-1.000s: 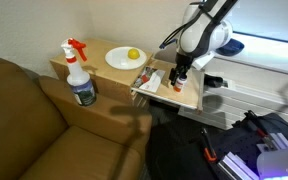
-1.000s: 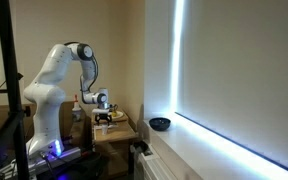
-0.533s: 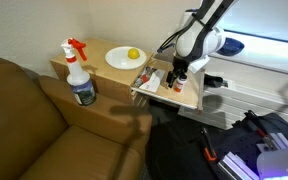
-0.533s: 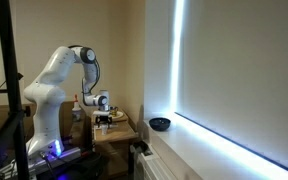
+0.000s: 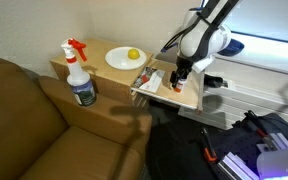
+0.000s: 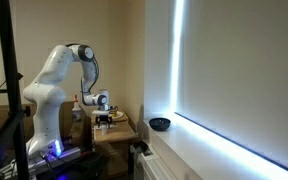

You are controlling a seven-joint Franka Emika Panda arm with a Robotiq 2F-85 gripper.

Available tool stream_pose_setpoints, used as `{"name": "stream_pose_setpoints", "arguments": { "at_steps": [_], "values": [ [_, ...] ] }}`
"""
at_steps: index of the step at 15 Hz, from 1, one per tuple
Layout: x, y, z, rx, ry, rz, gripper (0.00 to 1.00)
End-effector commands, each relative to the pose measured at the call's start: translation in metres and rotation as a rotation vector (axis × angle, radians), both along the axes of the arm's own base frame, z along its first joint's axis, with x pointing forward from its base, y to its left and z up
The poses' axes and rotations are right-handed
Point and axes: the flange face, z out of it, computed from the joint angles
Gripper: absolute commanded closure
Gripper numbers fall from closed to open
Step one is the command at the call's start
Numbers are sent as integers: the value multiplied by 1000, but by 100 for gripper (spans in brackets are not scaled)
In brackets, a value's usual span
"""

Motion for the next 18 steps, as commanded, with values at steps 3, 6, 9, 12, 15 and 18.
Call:
{"name": "stream_pose_setpoints", "arguments": {
  "at_steps": [3,6,9,12,15,18],
  "values": [
    [-2,-5,-1,1,4,-3,33],
    [-6,-10,1,-5,2,-14,54],
    [-5,-9,2,-8,1,-11,70],
    [3,7,15,27,-38,60,70],
    [17,48,52,61,-123,215,70],
    [34,107,93,116,-206,357,70]
  ]
}}
